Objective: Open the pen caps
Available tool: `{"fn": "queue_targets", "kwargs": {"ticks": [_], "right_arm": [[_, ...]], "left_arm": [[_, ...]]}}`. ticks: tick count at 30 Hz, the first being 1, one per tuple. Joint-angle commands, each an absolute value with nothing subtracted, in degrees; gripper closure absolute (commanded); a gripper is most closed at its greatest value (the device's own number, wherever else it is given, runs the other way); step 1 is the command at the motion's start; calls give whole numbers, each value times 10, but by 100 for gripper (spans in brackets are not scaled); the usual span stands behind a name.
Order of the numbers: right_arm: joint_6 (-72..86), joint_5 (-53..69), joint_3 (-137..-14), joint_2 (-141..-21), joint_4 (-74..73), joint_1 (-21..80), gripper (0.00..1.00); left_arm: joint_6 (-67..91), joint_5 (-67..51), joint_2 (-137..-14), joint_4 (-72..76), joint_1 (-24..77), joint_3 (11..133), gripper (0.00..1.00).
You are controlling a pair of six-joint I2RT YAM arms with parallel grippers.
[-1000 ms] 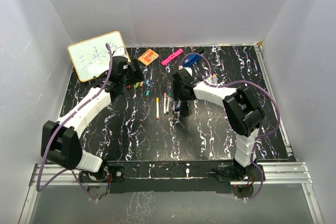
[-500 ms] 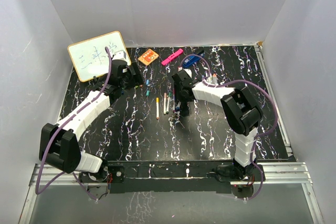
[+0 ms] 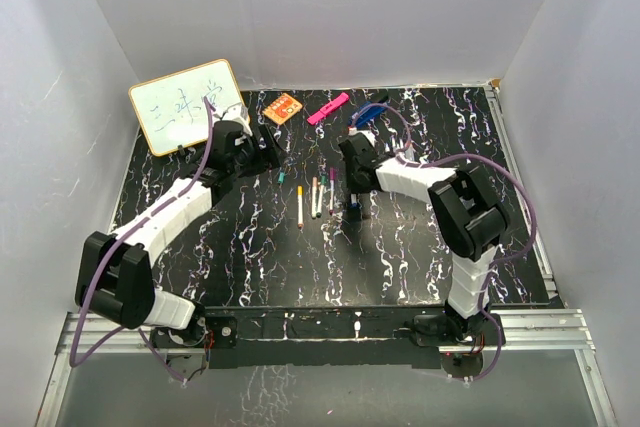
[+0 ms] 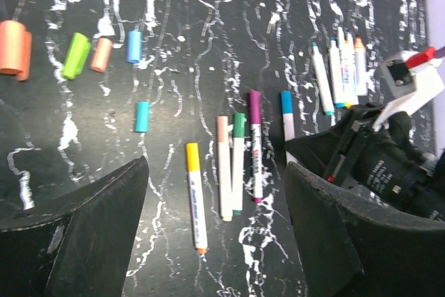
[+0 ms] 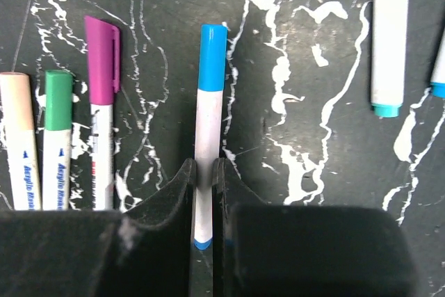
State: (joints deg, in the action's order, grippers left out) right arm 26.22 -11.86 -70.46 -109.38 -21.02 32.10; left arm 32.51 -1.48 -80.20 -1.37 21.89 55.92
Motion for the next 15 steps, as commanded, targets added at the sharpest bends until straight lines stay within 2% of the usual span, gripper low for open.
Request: {"fn": "queue_targets", "kwargs": {"ticks": [1, 7, 15], "right_arm": [[189, -127, -669, -1042, -164, 314, 100], [122, -74, -623, -953, -97, 314, 100], [104, 42, -584, -879, -40, 318, 100]], "left_arm": [[365, -92, -813, 61, 218, 549, 23], [427, -160, -855, 141, 224, 540, 23], [447, -181, -922, 173, 261, 580, 23]]}}
